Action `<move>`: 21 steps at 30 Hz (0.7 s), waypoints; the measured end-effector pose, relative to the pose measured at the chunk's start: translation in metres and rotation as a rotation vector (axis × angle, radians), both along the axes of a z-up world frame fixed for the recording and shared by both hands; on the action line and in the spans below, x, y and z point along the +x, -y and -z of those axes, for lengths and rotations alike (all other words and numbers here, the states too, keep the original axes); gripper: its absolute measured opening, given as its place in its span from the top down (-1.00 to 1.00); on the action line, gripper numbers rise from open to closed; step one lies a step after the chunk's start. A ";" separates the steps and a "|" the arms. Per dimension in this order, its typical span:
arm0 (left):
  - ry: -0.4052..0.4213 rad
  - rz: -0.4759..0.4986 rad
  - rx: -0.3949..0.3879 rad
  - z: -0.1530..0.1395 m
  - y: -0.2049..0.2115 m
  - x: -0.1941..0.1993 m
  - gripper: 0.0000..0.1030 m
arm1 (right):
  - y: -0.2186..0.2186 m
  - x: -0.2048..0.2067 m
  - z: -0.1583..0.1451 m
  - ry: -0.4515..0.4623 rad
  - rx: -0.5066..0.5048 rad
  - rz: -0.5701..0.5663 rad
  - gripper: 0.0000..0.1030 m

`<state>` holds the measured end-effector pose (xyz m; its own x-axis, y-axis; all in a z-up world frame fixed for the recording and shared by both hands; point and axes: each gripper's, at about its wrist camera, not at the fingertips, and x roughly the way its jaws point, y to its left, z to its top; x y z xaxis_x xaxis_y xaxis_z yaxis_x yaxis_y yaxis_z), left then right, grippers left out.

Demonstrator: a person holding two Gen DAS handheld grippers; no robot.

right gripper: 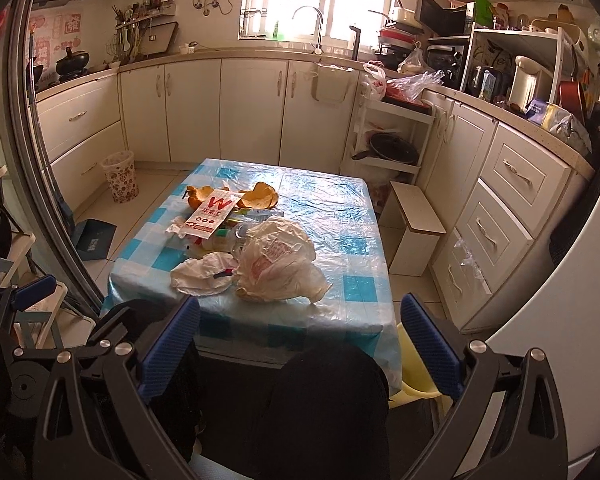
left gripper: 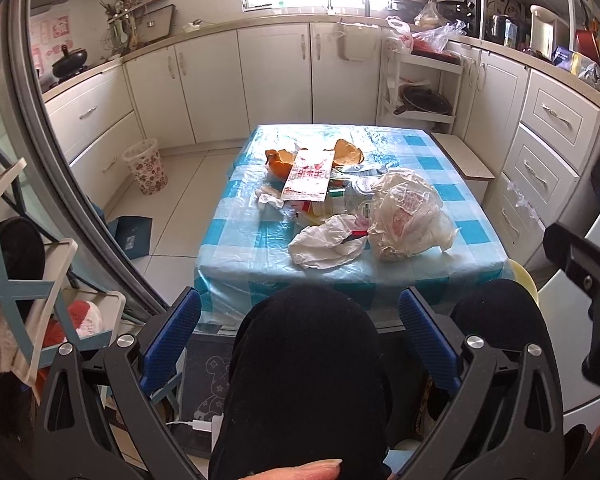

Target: Collect trash

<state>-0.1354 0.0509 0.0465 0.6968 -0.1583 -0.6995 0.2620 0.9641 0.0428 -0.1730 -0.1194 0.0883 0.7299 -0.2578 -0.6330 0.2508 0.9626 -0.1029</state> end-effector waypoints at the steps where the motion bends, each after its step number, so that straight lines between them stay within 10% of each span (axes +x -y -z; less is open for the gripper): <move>1: 0.002 -0.003 -0.002 -0.002 -0.003 -0.002 -0.85 | -0.002 -0.002 0.000 -0.002 0.001 -0.002 -0.87; 21: 0.040 -0.016 -0.012 -0.018 -0.014 -0.015 -0.85 | -0.009 -0.016 -0.003 0.000 0.014 0.007 -0.87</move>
